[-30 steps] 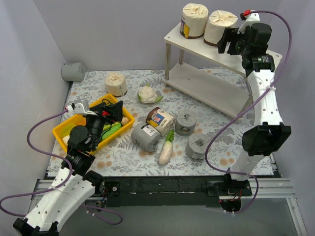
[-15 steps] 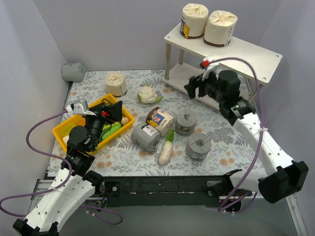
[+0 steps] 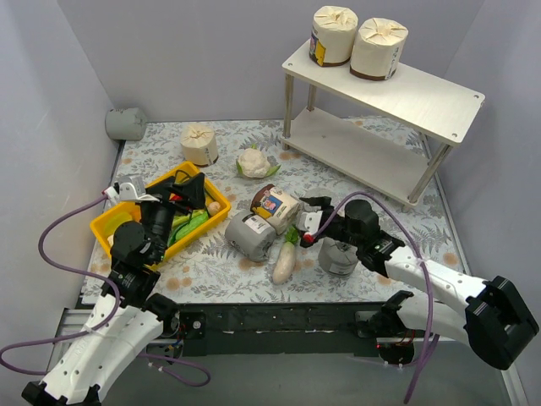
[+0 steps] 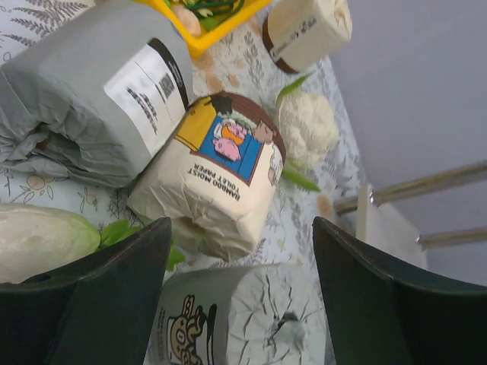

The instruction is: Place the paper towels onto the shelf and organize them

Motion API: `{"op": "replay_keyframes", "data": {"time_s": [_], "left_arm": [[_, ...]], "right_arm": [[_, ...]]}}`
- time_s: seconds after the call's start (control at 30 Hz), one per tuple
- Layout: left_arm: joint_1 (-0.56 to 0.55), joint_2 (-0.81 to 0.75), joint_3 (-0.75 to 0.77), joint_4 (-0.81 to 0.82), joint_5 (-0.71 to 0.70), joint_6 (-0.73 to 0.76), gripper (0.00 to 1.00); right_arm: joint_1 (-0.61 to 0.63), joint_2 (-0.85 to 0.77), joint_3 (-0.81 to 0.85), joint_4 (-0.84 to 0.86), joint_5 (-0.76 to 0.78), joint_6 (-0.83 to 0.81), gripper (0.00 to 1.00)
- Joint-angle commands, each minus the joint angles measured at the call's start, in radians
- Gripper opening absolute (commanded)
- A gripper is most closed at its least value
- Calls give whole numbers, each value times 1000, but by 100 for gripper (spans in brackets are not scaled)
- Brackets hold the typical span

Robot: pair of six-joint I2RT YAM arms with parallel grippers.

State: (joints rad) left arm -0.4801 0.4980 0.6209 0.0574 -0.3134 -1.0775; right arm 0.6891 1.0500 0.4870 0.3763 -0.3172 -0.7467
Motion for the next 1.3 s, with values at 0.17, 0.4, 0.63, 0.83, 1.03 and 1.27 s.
{"op": "replay_keyframes", "data": {"time_s": [0.17,0.4,0.63,0.83,1.03,1.27], "left_arm": [[3,-22,-6,5,-30,10,98],[3,-18,-3,5,-18,8,98],[3,-19,-4,7,-12,7,98],[3,-19,-4,9,-6,5,98],[3,-15,-1,9,-6,8,98],[3,-12,-3,9,-1,8,98]], "right_arm": [[118,70,-51,200,131,-335,82],[136,157,-22,179,170,-414,77],[148,235,-8,208,228,-454,77],[156,306,-11,305,277,-480,76],[158,364,-5,378,283,-482,75],[158,427,-7,482,283,-473,76]]}}
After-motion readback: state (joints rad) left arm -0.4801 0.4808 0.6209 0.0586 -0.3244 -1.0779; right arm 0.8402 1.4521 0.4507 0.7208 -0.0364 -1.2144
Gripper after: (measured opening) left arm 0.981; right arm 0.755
